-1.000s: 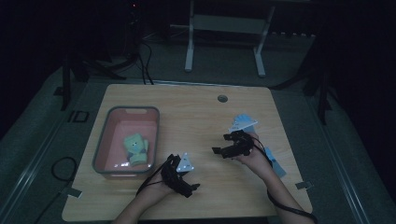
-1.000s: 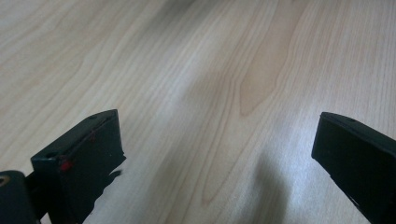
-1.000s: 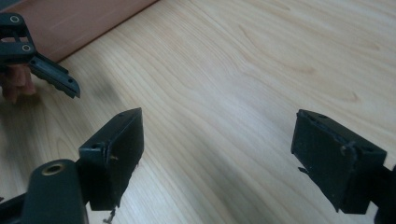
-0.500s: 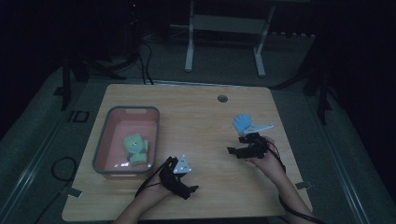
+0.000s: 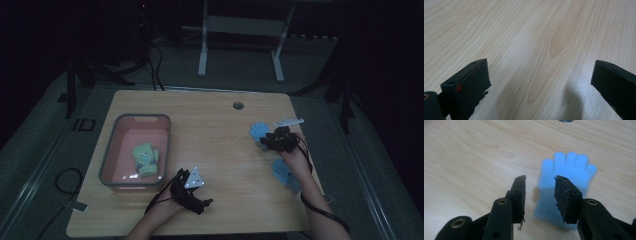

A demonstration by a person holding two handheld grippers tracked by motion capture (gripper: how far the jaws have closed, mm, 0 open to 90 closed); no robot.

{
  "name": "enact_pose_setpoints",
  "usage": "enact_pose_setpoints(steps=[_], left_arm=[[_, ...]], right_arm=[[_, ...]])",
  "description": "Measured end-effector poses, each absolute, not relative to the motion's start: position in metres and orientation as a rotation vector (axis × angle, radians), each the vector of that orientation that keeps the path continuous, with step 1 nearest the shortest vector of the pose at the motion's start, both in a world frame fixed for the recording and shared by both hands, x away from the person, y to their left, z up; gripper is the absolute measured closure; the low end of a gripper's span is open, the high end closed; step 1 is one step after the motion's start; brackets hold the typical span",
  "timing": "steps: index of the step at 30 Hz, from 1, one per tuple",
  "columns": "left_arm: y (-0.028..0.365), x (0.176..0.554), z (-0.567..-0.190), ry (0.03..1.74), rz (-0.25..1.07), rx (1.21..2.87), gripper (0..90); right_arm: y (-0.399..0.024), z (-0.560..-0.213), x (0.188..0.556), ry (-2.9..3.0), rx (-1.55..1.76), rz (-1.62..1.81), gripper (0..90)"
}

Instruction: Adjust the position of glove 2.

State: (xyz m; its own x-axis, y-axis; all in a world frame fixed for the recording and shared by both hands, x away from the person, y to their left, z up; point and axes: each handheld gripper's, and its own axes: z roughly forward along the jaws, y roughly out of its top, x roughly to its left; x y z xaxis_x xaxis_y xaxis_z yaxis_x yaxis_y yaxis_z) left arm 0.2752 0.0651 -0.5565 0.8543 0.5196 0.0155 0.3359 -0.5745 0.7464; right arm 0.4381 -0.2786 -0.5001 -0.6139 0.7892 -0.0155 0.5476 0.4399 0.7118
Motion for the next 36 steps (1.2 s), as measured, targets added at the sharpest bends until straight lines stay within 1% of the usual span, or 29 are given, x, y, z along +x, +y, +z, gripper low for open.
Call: enact_pose_setpoints(steps=[4,7,10,14,16,17,22,23,24,28,29,31,36], left_arm=[[0.066,0.275,-0.557,0.611,0.299,2.231,2.4],[0.067,0.275,-0.557,0.605,0.306,2.226,2.5],[0.068,0.275,-0.556,0.612,0.301,2.214,2.4],[0.069,0.275,-0.556,0.610,0.315,2.212,2.5],[0.069,0.275,-0.556,0.610,0.319,2.213,2.5],[0.069,0.276,-0.557,0.610,0.318,2.215,2.4],[0.069,0.275,-0.558,0.609,0.322,2.216,2.5],[0.069,0.275,-0.558,0.609,0.322,2.217,2.5],[0.069,0.275,-0.558,0.608,0.325,2.219,2.4],[0.070,0.276,-0.558,0.606,0.325,2.227,2.4],[0.070,0.276,-0.558,0.607,0.325,2.227,2.4],[0.070,0.276,-0.558,0.608,0.325,2.224,2.4],[0.071,0.276,-0.557,0.608,0.332,2.213,2.4]], right_arm=[[-0.280,-0.505,0.455,2.340,1.165,0.946,66.1],[-0.283,-0.510,0.466,2.333,1.199,0.923,66.5],[-0.284,-0.516,0.474,2.339,1.202,0.896,64.5],[-0.285,-0.522,0.481,2.338,1.217,0.858,59.5],[-0.284,-0.524,0.482,2.338,1.214,0.844,58.9],[-0.284,-0.525,0.483,2.344,1.209,0.836,57.0],[-0.284,-0.534,0.488,2.367,1.215,0.800,56.7],[-0.285,-0.540,0.489,2.368,1.239,0.819,59.8],[-0.286,-0.540,0.489,2.363,1.270,0.829,61.9],[-0.282,-0.539,0.488,2.358,1.295,0.814,76.1],[-0.281,-0.539,0.488,2.355,1.295,0.811,78.5],[-0.278,-0.539,0.486,2.341,1.315,0.806,81.7],[-0.272,-0.536,0.478,2.293,1.343,0.815,86.7]])
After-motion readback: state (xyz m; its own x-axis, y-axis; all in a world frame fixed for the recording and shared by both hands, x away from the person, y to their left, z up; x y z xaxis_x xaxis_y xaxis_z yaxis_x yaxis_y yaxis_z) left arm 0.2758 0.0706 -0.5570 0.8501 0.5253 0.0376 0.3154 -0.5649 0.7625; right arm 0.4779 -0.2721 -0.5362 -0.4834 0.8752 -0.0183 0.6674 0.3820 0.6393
